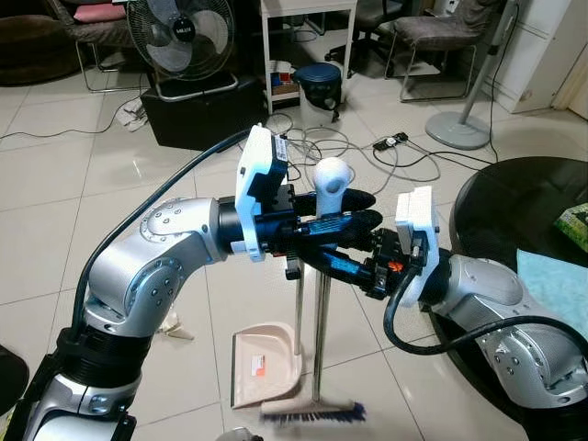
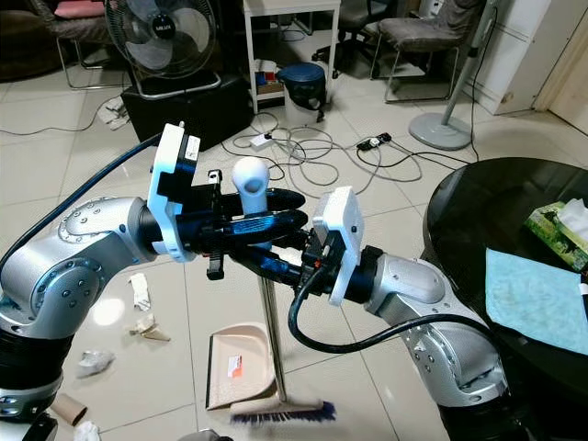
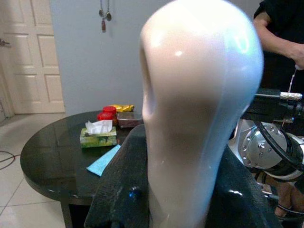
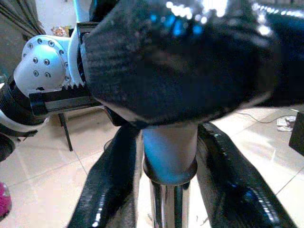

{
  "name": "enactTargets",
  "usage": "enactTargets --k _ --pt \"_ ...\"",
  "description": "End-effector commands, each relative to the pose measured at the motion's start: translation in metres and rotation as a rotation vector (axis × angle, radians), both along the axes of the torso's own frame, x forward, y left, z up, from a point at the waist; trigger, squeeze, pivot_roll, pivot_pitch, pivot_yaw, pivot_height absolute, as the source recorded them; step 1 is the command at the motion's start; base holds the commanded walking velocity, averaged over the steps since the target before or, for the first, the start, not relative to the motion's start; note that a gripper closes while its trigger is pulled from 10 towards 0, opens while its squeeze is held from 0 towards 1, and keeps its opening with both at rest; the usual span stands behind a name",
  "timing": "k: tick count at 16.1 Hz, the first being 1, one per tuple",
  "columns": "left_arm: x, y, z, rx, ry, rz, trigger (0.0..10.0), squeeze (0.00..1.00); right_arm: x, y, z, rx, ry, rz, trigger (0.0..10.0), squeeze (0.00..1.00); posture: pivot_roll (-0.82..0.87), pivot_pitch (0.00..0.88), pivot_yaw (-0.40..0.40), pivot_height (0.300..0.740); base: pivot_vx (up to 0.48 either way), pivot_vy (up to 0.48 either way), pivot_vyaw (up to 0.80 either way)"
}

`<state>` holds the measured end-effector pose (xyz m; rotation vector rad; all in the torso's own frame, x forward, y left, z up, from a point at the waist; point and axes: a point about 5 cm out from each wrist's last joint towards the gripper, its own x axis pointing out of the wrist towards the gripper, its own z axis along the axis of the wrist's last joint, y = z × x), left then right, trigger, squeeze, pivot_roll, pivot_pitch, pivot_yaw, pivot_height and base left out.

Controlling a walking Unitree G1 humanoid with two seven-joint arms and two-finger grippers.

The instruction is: Sweep floor

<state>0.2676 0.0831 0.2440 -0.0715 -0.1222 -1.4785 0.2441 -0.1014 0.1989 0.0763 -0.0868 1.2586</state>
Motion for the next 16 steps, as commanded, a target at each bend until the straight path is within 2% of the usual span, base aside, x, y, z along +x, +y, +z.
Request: enactTargets --k 1,5,7,8,9,10,12,16 --pt "0.006 0.006 0.009 -0.009 -0.044 0.038 0.0 0.0 0.003 -0.003 0.005 0.001 -0.034 -0.023 10.0 1.0 -0.11 0.033 0.048 0.74 0.0 0.0 0.0" --pt "0.011 0.01 0.009 -0.002 -0.05 0.071 0.0 0.0 0.003 -0.004 0.007 0.001 -0.04 -0.02 10.0 1.0 -0.11 0.034 0.049 0.74 0.0 0.0 0.0" --pt "0.017 0.014 0.008 0.014 -0.064 0.122 0.0 0.0 0.005 -0.01 0.007 -0.045 -0.064 -0.049 10.0 1.0 -0.11 0.033 0.048 0.74 0.0 0.0 0.0" --pt "0.022 0.018 0.007 0.025 -0.074 0.158 0.0 0.0 0.007 -0.015 0.007 -0.073 -0.072 -0.059 10.0 0.0 -0.11 0.033 0.048 0.74 0.0 0.0 0.0" --pt "0.024 0.02 0.006 0.03 -0.077 0.17 0.0 0.0 0.007 -0.018 0.007 -0.082 -0.076 -0.063 10.0 0.0 -0.11 0.033 0.048 0.74 0.0 0.0 0.0" --pt "0.03 0.029 0.006 0.048 -0.082 0.211 0.0 0.0 0.01 -0.029 0.008 -0.121 -0.081 -0.09 10.0 0.0 -0.11 0.033 0.048 0.74 0.0 0.0 0.0" --pt "0.033 0.038 0.007 0.067 -0.09 0.234 0.0 0.0 0.009 -0.039 0.006 -0.166 -0.072 -0.091 10.0 0.0 -0.12 0.028 0.049 0.74 0.0 0.0 0.0" --pt "0.031 0.066 0.005 0.161 -0.092 0.259 0.0 0.0 0.006 -0.055 -0.001 -0.242 -0.047 -0.095 10.0 0.0 -0.11 0.02 0.041 0.74 0.0 0.0 0.0"
